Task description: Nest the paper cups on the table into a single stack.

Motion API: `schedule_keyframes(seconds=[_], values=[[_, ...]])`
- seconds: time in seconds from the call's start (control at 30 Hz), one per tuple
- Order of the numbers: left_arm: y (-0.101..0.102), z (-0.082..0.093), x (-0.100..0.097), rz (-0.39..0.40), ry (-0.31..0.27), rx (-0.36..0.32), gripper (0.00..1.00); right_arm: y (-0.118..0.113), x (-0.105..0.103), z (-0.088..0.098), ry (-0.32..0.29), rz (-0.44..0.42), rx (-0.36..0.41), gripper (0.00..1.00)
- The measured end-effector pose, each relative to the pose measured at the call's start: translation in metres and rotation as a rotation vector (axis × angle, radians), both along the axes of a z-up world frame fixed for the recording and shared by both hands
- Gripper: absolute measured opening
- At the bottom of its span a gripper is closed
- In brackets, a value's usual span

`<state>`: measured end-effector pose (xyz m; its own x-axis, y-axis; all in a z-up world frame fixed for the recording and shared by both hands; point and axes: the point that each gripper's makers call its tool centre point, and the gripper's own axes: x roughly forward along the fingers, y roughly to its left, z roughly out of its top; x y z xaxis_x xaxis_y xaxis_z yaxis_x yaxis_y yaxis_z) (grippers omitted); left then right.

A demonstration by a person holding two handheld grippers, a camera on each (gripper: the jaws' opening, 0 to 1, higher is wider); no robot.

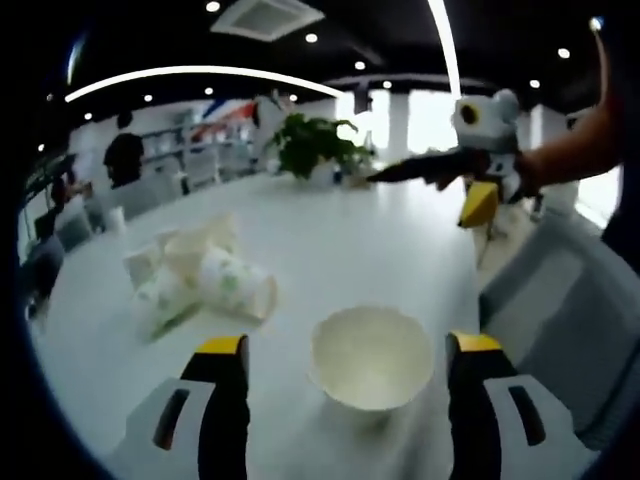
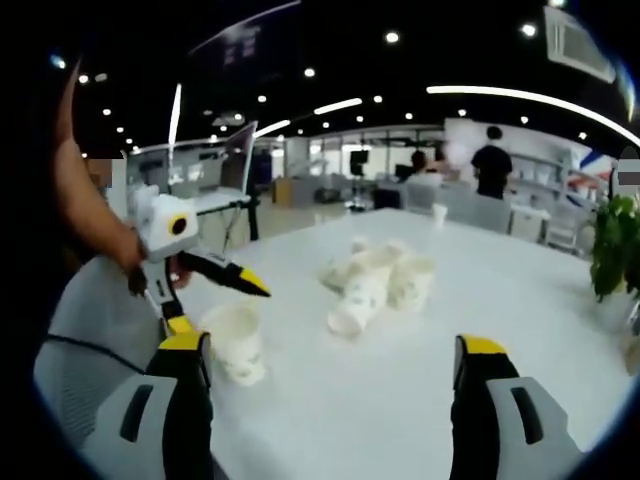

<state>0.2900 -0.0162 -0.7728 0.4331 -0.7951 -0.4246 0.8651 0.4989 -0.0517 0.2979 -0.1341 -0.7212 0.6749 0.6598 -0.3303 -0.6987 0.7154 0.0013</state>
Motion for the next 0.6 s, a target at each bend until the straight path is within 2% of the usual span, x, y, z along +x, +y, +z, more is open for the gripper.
schedule_keyframes(seconds=[0.1, 0.2, 0.43, 0.6], values=[[0.011, 0.013, 0.010, 0.042, -0.015, -0.023, 0.89, -0.001, 0.003, 0.005, -0.013, -0.005, 0.003, 1.00], [0.027, 0.023, 0.021, 0.093, -0.002, -0.057, 0.97, -0.001, 0.007, 0.006, -0.015, 0.002, -0.007, 1.00], [0.079, 0.036, 0.039, 0.195, -0.006, -0.031, 0.98, 0.000, 0.020, 0.013, -0.012, 0.005, -0.008, 1.00], [0.109, 0.042, 0.047, 0.245, -0.014, -0.026, 0.98, -0.002, 0.029, 0.013, -0.015, 0.005, -0.011, 1.00]])
